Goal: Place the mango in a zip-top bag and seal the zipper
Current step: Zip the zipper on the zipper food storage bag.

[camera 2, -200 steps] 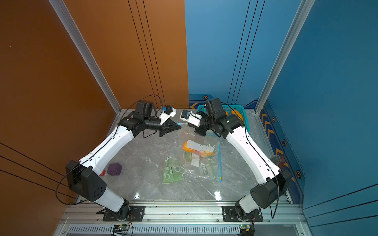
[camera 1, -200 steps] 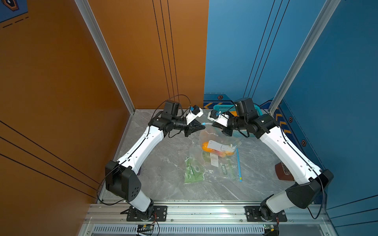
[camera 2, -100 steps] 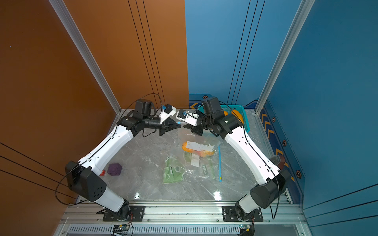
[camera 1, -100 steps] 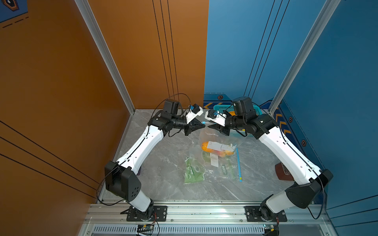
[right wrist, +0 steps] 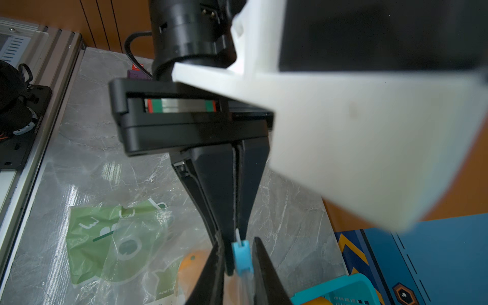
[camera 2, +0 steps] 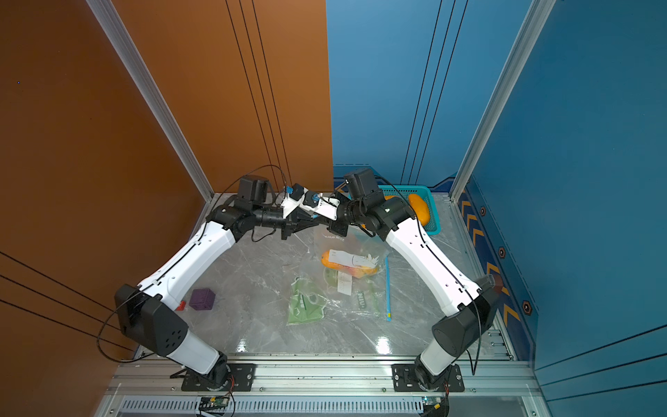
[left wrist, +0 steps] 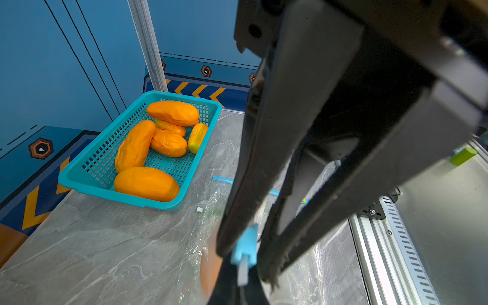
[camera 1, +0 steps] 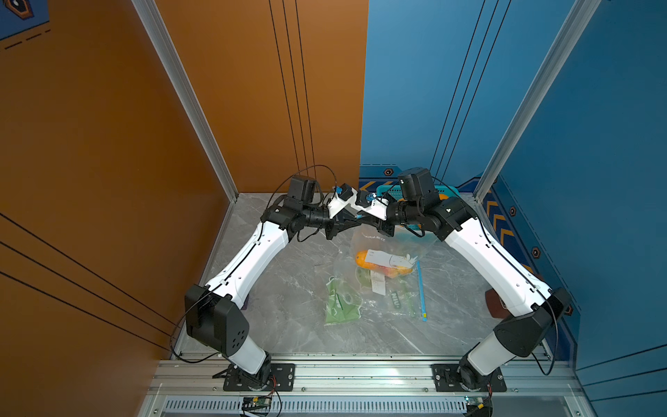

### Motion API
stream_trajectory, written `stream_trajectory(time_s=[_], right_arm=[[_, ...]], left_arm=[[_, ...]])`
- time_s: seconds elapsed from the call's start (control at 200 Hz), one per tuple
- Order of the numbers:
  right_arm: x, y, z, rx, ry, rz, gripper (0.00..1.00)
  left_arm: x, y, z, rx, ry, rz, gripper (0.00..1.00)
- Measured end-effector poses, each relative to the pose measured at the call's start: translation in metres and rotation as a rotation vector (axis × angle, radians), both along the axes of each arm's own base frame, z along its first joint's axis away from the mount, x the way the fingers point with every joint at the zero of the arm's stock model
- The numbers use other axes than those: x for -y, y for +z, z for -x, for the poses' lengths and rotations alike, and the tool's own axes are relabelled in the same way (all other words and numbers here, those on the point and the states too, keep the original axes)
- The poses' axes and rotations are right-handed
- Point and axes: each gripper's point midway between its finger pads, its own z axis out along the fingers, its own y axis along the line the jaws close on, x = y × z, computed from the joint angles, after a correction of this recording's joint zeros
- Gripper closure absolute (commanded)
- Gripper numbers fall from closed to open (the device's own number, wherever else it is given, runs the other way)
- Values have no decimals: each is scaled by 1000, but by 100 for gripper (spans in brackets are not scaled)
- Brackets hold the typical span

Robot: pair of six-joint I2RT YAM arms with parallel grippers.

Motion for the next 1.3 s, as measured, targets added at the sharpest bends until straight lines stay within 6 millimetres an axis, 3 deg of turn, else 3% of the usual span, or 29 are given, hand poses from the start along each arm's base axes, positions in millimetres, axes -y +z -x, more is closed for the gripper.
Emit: stream_trajectory(time_s=[0.175,0.606,1.121,1.301], right_arm=[[0,0,0,-1,-3,0,100],[7,-1,-3,28,-7,20,100],[31,-7,-2,51,-59,60,100],[50,-10,-1,47,-97,67,100]], left_arm=[[0,0,-1,2,7,-4,100],[-1,2,-7,-18,53,-12,100],[1,1,-8,-44,75,-16,100],[-2,1,-11,-46,87,-17,100]])
